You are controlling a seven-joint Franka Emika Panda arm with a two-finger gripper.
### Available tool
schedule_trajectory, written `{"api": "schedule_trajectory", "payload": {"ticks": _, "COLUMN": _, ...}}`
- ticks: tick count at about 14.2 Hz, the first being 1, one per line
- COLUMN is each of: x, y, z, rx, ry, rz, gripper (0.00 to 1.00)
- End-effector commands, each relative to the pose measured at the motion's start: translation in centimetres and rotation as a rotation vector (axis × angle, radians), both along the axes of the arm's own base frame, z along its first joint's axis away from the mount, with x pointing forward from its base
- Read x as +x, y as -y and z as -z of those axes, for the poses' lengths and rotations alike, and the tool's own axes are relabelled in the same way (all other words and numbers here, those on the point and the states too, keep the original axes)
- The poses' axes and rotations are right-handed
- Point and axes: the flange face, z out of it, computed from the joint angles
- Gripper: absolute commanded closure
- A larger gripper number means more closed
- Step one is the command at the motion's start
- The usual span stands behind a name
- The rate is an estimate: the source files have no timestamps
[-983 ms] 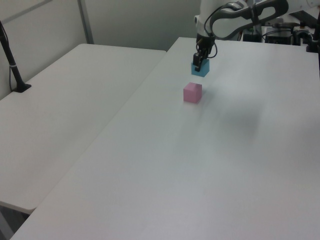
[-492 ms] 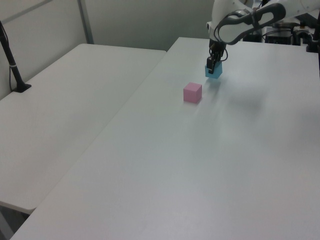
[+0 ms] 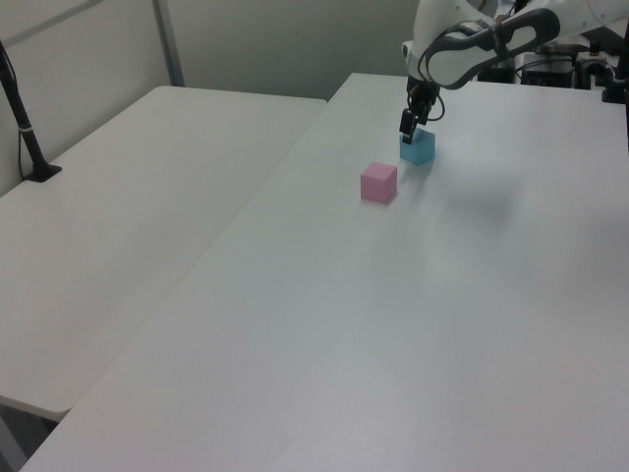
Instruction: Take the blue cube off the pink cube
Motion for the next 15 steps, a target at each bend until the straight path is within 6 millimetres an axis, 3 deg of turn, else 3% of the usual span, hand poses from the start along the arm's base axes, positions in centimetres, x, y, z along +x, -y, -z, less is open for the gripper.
{"api": "schedule_trajectory", "payload": {"ticks": 1, "x": -0.6, "y": -4.5, "z": -4.8, "rx": -0.003, "ry": -0.007, "rz": -0.018, "gripper": 0.0}}
{"api": "schedule_trajectory", "payload": {"ticks": 3, "x": -1.1, "y": -7.0, "z": -7.6, "rx": 0.011, "ry": -0.018, "rz": -0.033, "gripper": 0.0}}
{"api": "schedule_trajectory", "payload": {"ticks": 5, "x": -2.2, "y": -11.7, "z": -11.2, "rx": 0.029, "ry": -0.051, "rz": -0.03, "gripper": 0.0}}
{"api": "schedule_trajectory", "payload": {"ticks": 9, "x": -5.7, "y": -18.5, "z": -17.2, "rx": 0.077, "ry": -0.11, "rz": 0.058, "gripper": 0.0}}
{"api": "schedule_trajectory", "payload": {"ticks": 12, "x": -7.5, "y": -20.0, "z": -19.2, "rx": 0.097, "ry": -0.144, "rz": 0.048, "gripper": 0.0}}
{"api": "schedule_trajectory", "payload": {"ticks": 15, "x": -7.9, "y": -20.3, "z": -19.4, "rx": 0.136, "ry": -0.161, "rz": 0.054, "gripper": 0.0}}
